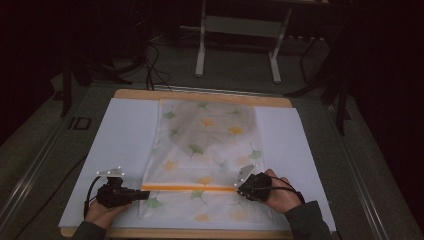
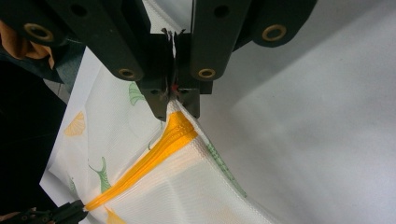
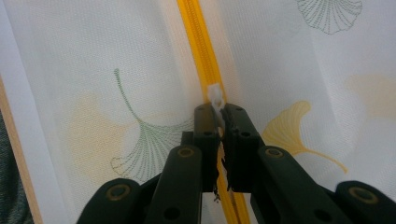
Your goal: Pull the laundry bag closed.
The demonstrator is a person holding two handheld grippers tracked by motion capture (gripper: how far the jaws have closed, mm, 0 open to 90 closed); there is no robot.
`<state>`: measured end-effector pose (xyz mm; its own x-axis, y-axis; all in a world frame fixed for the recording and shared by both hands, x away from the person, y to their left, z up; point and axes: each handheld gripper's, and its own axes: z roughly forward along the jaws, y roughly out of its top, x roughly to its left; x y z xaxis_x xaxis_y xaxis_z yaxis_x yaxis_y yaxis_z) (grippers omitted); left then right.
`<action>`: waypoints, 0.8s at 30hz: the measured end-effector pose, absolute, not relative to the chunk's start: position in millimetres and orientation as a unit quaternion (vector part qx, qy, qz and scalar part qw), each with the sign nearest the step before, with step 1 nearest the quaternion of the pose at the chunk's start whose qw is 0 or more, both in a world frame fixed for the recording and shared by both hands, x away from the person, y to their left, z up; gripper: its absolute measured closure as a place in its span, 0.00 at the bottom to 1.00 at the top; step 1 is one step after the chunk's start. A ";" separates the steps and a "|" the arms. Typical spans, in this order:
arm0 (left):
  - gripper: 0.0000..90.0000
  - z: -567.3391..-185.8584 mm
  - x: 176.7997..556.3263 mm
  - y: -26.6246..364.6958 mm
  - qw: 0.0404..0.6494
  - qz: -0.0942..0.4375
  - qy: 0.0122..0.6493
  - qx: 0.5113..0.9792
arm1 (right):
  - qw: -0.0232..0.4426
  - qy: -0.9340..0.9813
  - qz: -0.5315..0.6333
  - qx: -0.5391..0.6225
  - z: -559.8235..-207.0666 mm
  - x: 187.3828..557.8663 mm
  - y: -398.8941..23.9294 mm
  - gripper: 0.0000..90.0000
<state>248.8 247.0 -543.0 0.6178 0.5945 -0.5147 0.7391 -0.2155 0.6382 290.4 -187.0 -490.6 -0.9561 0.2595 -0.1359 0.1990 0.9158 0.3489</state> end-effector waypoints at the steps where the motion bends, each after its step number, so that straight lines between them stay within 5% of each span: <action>1: 0.97 -542.9 248.8 247.0 0.455 -0.079 0.430 0.776 | 0.089 0.975 0.169 0.117 -490.5 290.5 -187.1 0.94; 24: 0.97 -542.9 248.8 247.1 0.455 -0.078 0.432 0.775 | 0.091 0.972 0.165 0.140 -485.0 289.0 -215.5 0.94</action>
<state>248.8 247.1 -542.9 0.6150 0.5980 -0.5140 0.7399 -0.2123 0.6383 289.0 -215.5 -485.0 -0.9442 0.3027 -0.1297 0.2427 0.9059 0.3471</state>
